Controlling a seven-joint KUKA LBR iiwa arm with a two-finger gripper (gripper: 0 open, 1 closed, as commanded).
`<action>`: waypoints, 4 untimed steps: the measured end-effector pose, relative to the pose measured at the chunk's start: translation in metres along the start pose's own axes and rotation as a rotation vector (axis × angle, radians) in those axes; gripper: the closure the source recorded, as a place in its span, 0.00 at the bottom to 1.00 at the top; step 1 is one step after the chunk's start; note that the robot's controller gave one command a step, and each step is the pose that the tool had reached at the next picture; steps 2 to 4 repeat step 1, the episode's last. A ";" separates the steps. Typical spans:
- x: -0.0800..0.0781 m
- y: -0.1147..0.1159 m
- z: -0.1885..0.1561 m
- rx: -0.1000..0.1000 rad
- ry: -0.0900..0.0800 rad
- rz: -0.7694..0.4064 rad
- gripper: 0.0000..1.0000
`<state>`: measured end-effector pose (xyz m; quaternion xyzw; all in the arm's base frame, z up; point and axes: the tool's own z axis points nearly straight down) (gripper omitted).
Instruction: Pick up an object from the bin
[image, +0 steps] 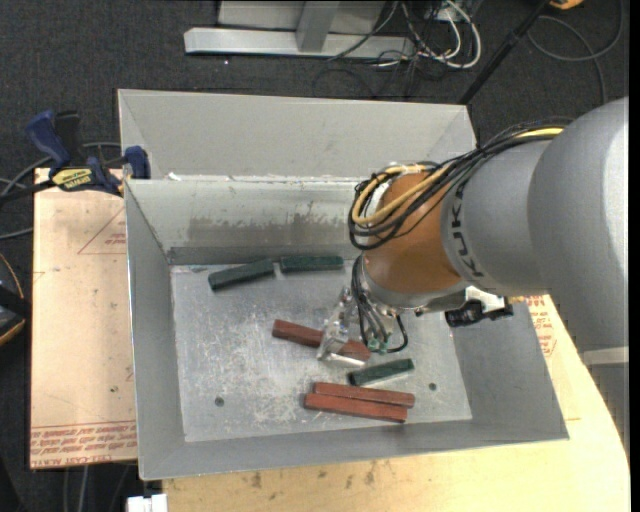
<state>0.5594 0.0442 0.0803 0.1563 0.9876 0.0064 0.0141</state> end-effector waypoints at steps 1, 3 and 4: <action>-0.003 0.000 -0.152 0.015 0.022 0.021 1.00; -0.003 0.000 -0.152 0.015 0.022 0.021 1.00; -0.003 0.000 -0.152 0.015 0.022 0.021 1.00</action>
Offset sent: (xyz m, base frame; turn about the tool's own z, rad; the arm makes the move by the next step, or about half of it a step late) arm 0.0000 0.0000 0.0000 0.0000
